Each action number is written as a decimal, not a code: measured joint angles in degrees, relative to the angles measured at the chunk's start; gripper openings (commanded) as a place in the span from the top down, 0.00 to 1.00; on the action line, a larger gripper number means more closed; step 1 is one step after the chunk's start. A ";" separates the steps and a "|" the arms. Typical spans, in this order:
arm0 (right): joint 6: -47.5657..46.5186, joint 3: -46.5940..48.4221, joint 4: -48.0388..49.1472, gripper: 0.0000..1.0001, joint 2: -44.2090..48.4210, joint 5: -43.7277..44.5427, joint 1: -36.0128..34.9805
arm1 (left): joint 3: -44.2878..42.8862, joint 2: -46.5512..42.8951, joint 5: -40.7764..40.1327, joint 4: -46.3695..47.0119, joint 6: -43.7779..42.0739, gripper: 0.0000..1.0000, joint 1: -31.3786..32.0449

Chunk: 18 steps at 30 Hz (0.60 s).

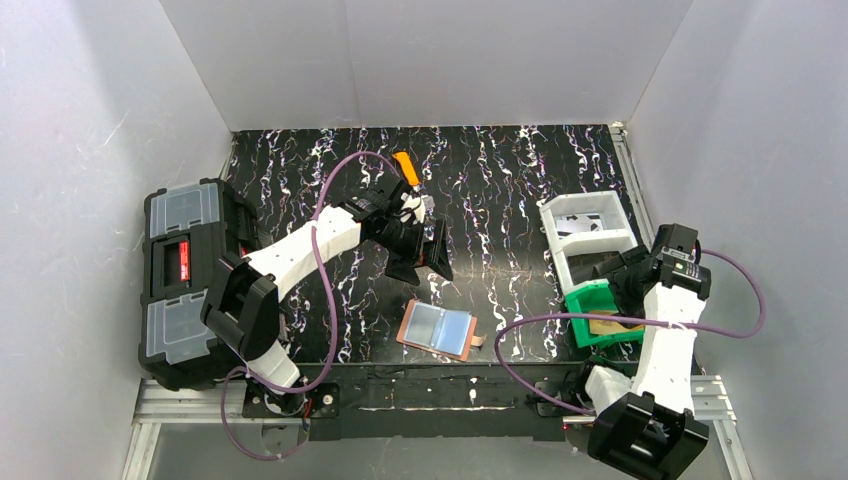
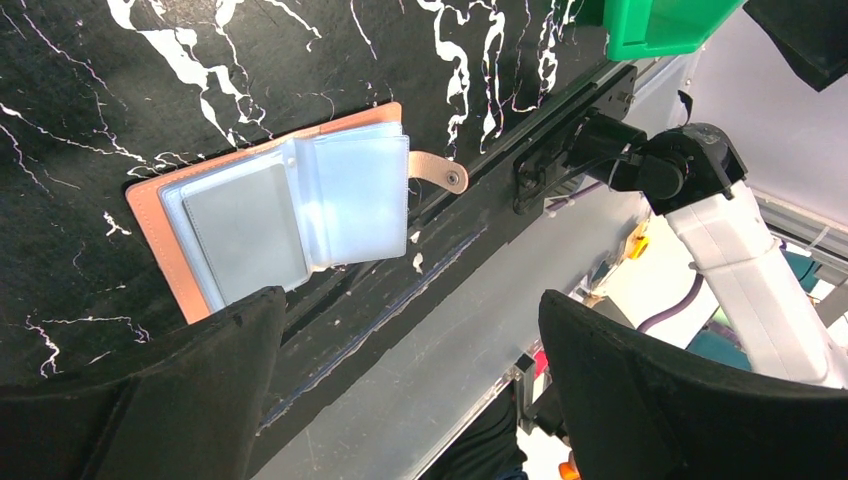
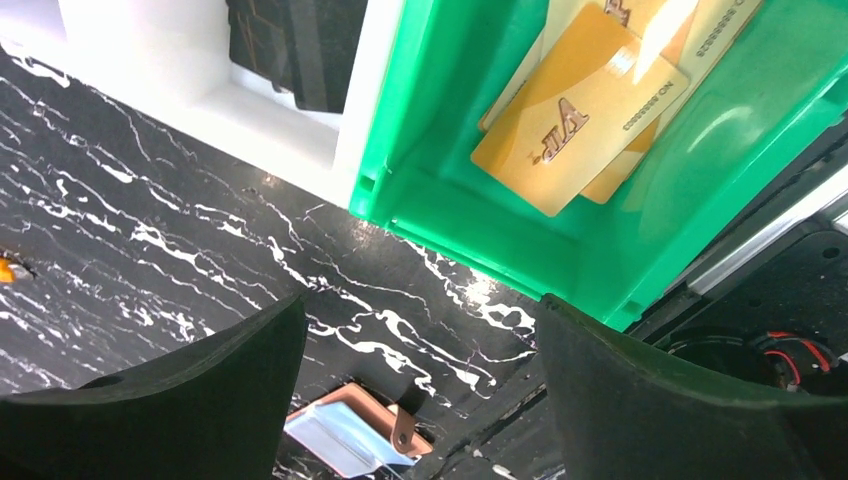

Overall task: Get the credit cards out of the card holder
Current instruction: Place the credit card in the storage box, then remove the credit card from the card holder.

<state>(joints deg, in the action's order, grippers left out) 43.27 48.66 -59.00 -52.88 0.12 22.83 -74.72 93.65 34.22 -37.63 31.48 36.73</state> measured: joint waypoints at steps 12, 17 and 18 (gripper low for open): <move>-2.89 2.93 -1.20 0.00 0.85 -5.88 -0.15 | 1.86 -0.13 -3.93 -0.55 0.00 0.00 0.00; -2.71 3.56 -0.94 0.00 0.68 -5.27 -6.12 | 3.80 -0.79 -7.96 -1.88 -0.02 0.01 -0.02; -2.54 3.74 -0.85 0.00 0.42 -5.11 -8.72 | 4.20 -1.01 -8.68 -2.12 0.00 0.00 -0.11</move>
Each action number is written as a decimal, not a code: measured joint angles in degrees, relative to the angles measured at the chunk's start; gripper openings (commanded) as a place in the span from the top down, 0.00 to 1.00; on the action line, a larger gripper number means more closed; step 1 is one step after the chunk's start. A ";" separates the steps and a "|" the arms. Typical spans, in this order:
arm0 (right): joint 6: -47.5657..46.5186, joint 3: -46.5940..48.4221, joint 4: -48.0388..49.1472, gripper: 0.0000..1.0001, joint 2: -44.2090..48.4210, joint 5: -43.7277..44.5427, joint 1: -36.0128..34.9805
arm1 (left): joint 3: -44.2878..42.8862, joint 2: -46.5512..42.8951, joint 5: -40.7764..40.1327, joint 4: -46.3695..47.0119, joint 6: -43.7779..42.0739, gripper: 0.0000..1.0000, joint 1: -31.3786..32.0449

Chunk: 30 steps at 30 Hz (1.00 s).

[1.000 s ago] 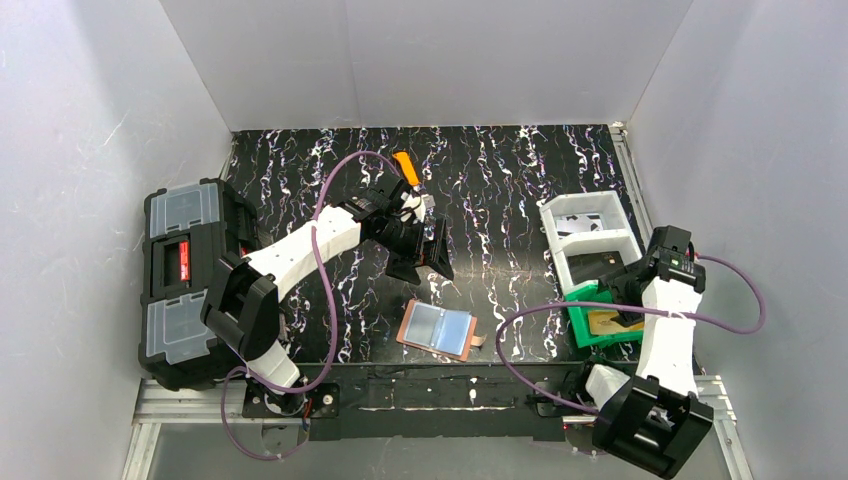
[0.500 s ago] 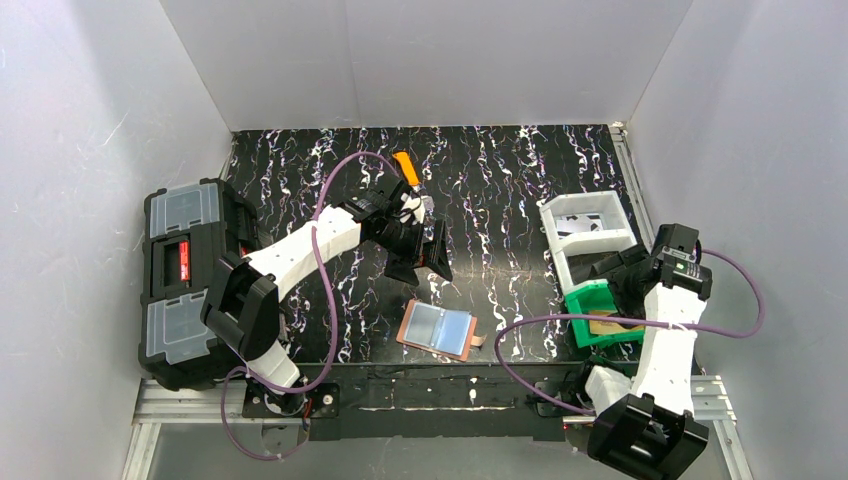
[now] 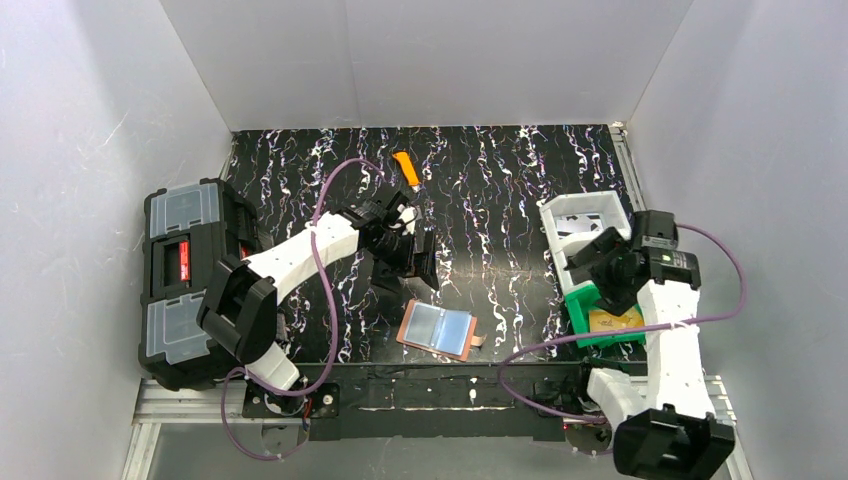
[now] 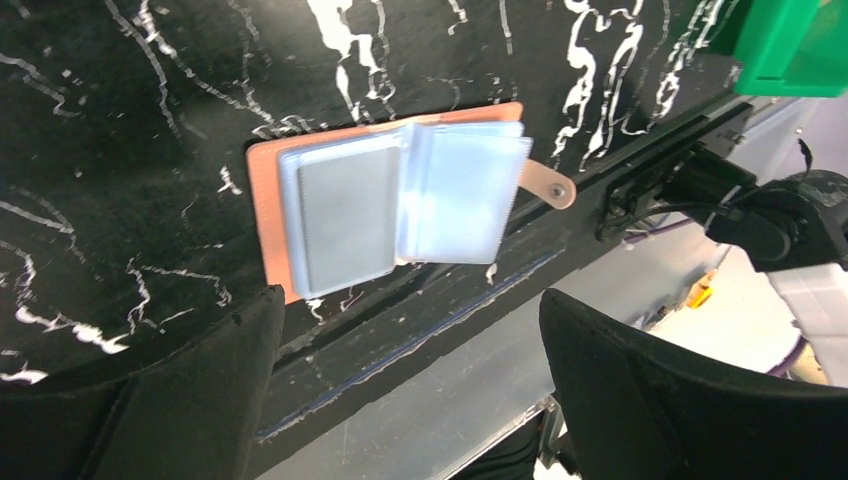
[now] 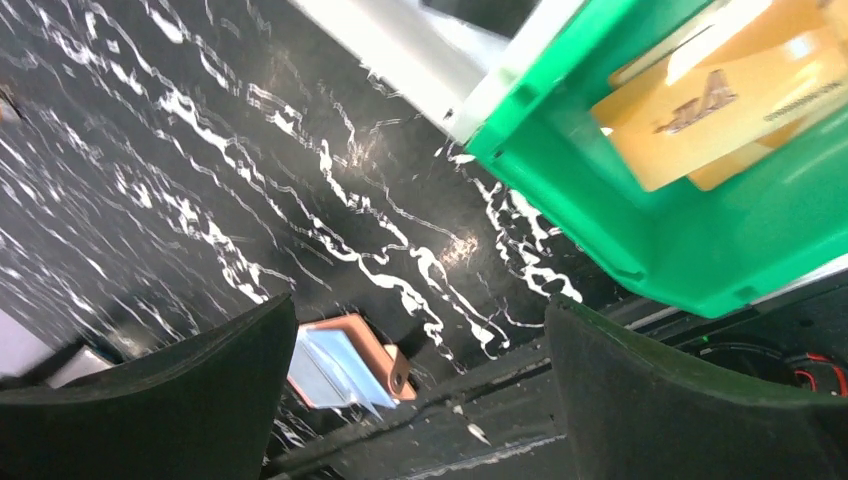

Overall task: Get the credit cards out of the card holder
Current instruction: Remove the credit card from the card holder.

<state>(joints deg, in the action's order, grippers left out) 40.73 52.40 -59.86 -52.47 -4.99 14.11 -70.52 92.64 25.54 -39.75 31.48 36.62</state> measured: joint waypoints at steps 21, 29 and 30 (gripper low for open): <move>20.00 7.91 10.97 0.00 -22.25 12.74 -58.42 | 8.28 -4.74 -7.10 -2.43 -0.07 0.01 -11.30; 23.54 14.99 13.60 0.06 -33.90 15.02 -68.04 | 8.28 -6.23 -7.15 -2.40 0.52 0.00 -14.53; 23.76 15.47 13.79 0.08 -35.10 15.04 -68.67 | 8.28 -6.23 -7.15 -2.40 0.50 0.00 -14.78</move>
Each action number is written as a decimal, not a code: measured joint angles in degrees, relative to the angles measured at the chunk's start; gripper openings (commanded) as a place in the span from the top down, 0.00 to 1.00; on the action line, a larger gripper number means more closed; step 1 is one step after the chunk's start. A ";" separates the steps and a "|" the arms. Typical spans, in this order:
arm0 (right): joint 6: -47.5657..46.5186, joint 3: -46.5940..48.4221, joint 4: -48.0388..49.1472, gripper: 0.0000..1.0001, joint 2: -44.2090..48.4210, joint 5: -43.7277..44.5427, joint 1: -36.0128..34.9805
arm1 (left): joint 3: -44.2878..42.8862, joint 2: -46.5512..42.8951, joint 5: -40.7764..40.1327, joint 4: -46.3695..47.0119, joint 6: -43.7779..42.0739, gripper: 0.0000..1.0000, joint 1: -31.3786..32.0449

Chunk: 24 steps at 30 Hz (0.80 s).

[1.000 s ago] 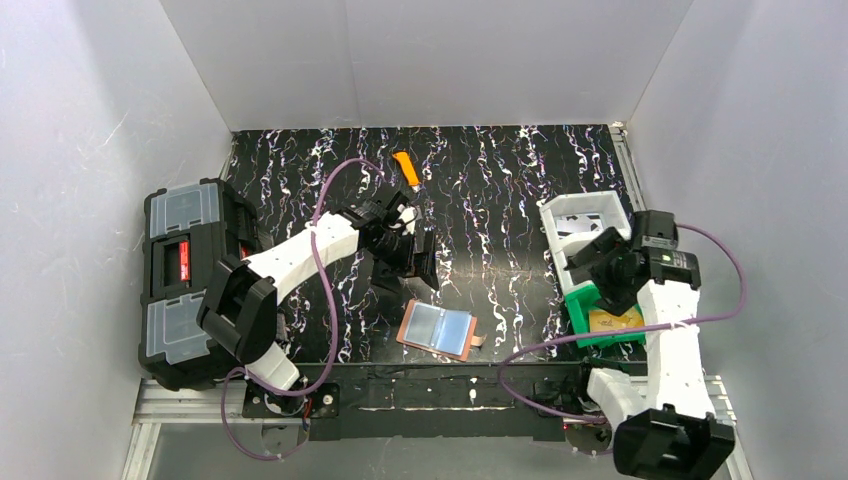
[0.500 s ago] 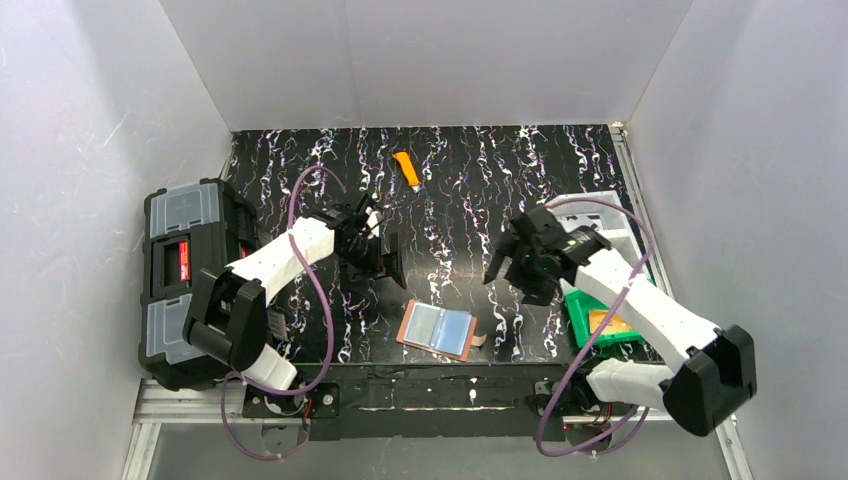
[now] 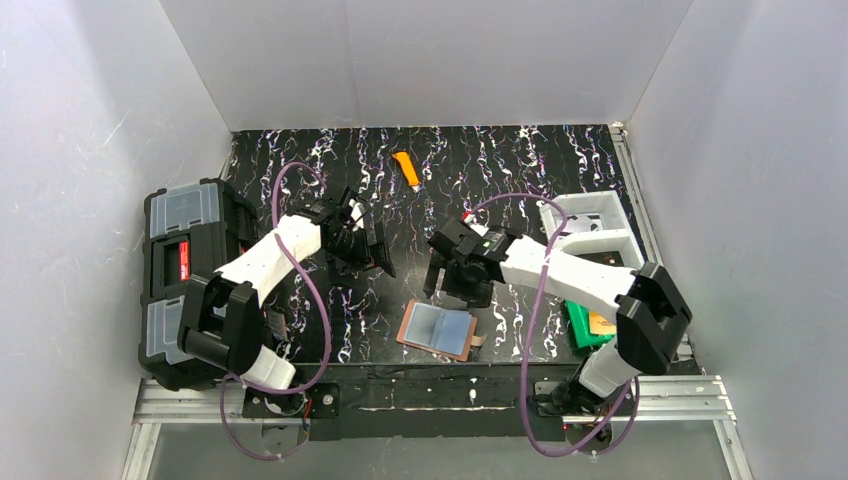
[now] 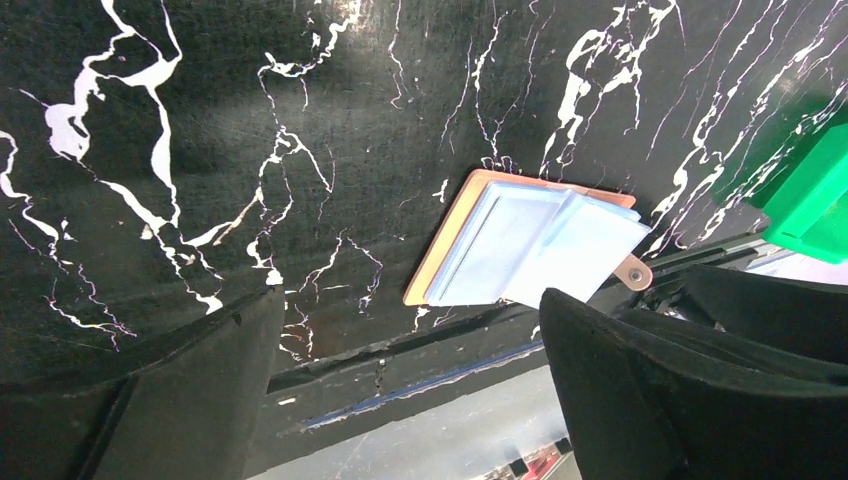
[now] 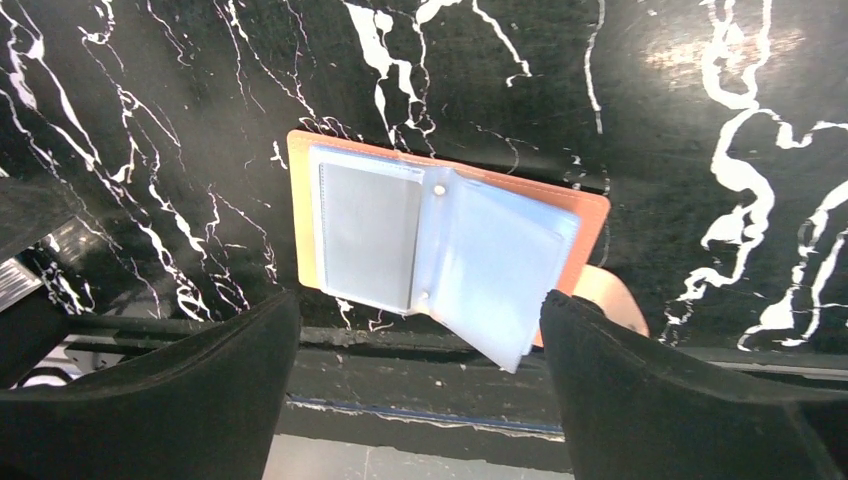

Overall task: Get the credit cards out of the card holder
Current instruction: Remove the credit card from the card holder.

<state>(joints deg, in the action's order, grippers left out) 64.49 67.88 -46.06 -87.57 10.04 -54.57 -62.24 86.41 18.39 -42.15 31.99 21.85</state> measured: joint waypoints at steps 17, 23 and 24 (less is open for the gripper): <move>-0.68 3.96 3.06 0.38 -11.72 -3.17 -4.00 | 0.00 0.00 0.09 0.13 -0.31 0.00 -0.79; -3.26 4.52 4.96 0.39 -16.55 -6.08 -4.00 | 0.02 0.00 0.09 0.13 -0.48 0.00 -0.79; -3.61 4.61 5.38 0.40 -17.33 -6.64 -4.00 | 0.00 0.00 0.09 0.13 -0.48 0.00 -0.79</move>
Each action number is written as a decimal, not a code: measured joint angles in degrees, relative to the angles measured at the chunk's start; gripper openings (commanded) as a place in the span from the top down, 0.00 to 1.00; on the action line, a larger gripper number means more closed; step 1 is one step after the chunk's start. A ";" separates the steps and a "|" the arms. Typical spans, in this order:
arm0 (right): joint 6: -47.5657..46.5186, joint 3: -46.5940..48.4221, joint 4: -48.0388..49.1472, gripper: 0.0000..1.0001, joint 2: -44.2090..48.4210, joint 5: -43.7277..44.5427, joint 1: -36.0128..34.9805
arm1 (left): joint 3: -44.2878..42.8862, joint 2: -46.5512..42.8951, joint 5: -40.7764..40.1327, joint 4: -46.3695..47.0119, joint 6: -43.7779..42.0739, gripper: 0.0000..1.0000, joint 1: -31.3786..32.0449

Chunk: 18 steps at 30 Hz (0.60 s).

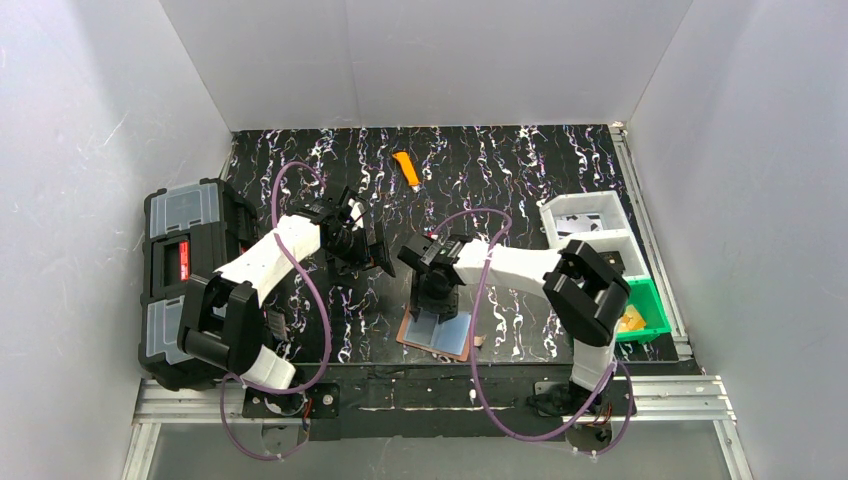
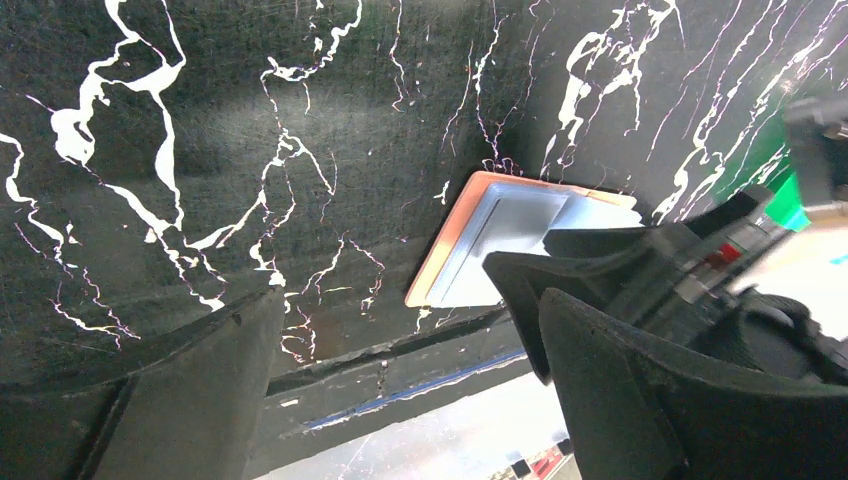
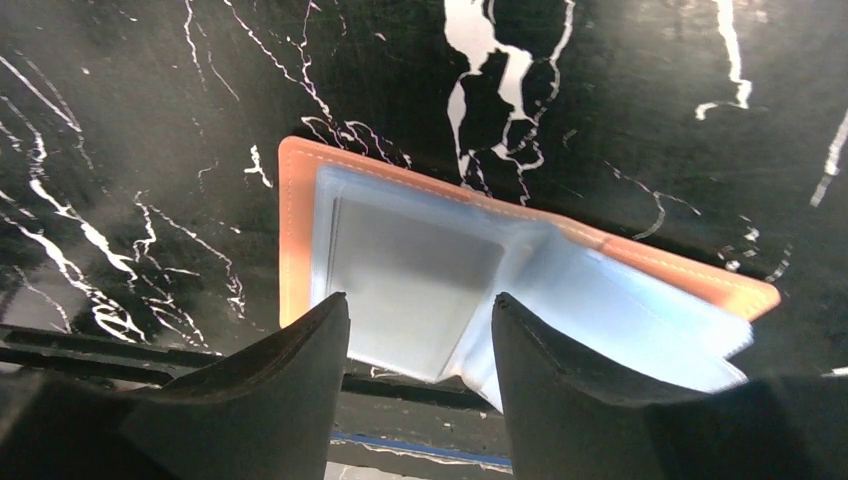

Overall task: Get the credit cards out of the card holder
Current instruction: Remove the credit card from the card holder.

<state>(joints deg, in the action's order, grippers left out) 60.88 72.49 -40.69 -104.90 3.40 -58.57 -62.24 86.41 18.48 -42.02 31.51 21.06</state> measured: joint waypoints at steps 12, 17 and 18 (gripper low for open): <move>-5.75 -0.55 2.97 0.58 -2.69 -4.04 0.74 | 0.17 0.50 0.52 0.07 -0.22 0.01 0.00; -9.11 -3.04 5.40 0.72 -1.66 -6.91 2.34 | 1.75 0.76 1.92 0.74 0.00 0.00 0.04; -9.64 -3.82 6.19 0.74 -1.31 -7.67 2.80 | 2.05 0.94 2.21 0.87 0.07 0.00 0.13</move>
<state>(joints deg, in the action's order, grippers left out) 51.24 68.66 -34.50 -106.21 -4.27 -55.77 -60.18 87.35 20.69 -41.15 31.57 21.19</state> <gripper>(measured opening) 0.318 0.994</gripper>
